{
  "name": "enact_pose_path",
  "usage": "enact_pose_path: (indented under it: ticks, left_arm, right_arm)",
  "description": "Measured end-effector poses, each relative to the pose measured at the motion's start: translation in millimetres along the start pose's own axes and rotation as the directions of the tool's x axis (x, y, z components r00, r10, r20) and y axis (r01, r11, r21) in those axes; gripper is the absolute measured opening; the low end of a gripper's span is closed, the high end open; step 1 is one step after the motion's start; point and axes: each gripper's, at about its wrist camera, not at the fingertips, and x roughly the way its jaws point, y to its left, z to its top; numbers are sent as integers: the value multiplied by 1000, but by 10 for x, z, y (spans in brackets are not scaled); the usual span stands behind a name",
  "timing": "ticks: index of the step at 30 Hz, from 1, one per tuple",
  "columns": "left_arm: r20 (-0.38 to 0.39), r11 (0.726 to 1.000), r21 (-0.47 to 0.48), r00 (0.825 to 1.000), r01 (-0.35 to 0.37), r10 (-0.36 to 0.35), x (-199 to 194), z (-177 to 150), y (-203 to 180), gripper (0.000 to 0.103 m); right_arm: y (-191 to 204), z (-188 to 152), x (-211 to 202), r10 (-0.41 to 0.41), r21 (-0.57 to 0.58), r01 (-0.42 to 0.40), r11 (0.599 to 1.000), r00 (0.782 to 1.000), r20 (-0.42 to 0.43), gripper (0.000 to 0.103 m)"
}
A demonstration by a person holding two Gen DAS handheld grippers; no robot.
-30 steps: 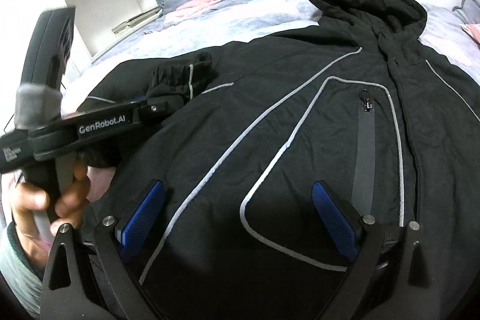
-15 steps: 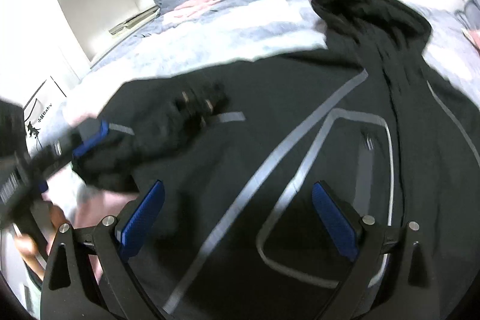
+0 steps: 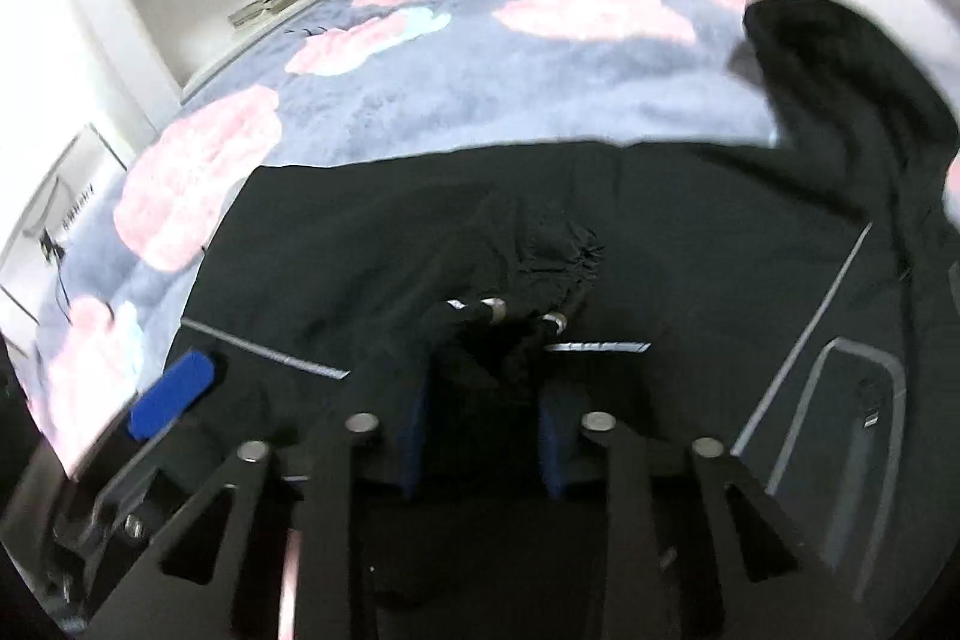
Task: Fold large clothes
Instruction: 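Fold the held sleeve across the jacket body with the left gripper while the right gripper grasps the other cuff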
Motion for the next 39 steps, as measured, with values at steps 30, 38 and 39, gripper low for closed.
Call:
enact_pose_path:
  ticks: [30, 38, 39]
  left_arm:
    - [-457, 968, 250, 880, -11, 128, 1614, -486, -1541, 72]
    - [-410, 952, 306, 902, -4, 136, 1583, -578, -1538, 72]
    - [-410, 953, 304, 902, -4, 134, 1600, -552, -1540, 72]
  right_arm:
    - [-3473, -1233, -1234, -441, 345, 443, 827, 893, -92, 25]
    - [-3422, -1223, -1360, -462, 335, 457, 824, 884, -71, 37]
    - [-3405, -1189, -1469, -460, 348, 450, 823, 886, -58, 41]
